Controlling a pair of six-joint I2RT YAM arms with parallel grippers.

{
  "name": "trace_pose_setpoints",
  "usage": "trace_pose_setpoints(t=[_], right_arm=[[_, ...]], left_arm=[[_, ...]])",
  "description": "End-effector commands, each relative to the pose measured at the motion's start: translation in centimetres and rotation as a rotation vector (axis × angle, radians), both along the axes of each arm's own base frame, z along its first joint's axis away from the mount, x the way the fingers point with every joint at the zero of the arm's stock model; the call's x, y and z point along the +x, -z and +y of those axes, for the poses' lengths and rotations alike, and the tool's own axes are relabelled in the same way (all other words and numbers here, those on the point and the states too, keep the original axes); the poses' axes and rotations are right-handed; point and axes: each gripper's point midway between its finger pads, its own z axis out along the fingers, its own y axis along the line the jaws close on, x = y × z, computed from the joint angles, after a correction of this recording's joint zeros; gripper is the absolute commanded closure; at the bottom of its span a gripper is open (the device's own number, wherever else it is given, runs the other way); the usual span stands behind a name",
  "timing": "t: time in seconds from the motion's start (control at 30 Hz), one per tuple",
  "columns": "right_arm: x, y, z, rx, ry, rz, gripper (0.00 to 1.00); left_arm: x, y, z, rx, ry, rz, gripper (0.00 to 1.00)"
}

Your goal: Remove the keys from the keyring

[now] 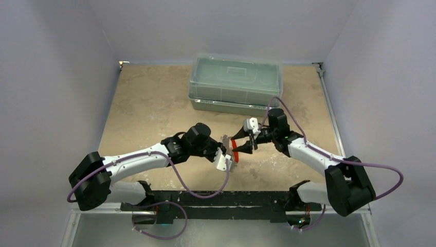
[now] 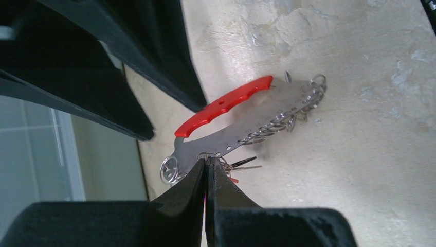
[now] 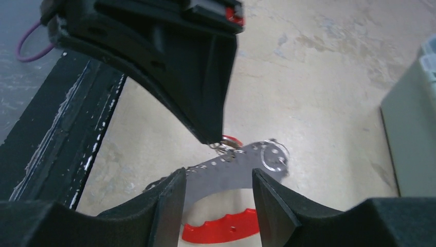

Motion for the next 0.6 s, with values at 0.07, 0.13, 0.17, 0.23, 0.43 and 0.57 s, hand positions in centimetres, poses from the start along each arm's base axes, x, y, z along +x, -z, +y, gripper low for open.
trace_pose_setpoints(t=[0.07,0.13,0.17,0.23,0.43,0.57], right_arm=[[0.1,-0.5,1.3,0.068,-0.034,-0.114,0.5],[-0.1,-0.4,1.5,0.073,-0.038,-0.113,0.52],[-0.2,-0.3,1.5,0.076,-0.036,-0.106,0.53],[-0.1,-0.2,1.6,0.08,-0.022,-0.108,0.54],[-0.1,0.1,1.9,0.082,-0.023,-0.13,0.57],[-0.1,0.5,2.1,0.075,-0.023,-0.141,0.57]], left_arm=[[0.1,-3.4,-1.6,-0.079,0.131,-0.181,1.0],[0.2,-3.6,-1.7,-0.089,0.126,-0.182,1.0],[0.2,-3.7,-1.8,-0.092,0.126,-0.183,1.0],[0.1,-3.6,-1.7,-0.095,0.128,-0.183,1.0],[-0.4,-3.7,-1.7,-0.109,0.149,-0.192,1.0],[-0.4,-3.9,-1.9,-0.118,0.157,-0.194,1.0]])
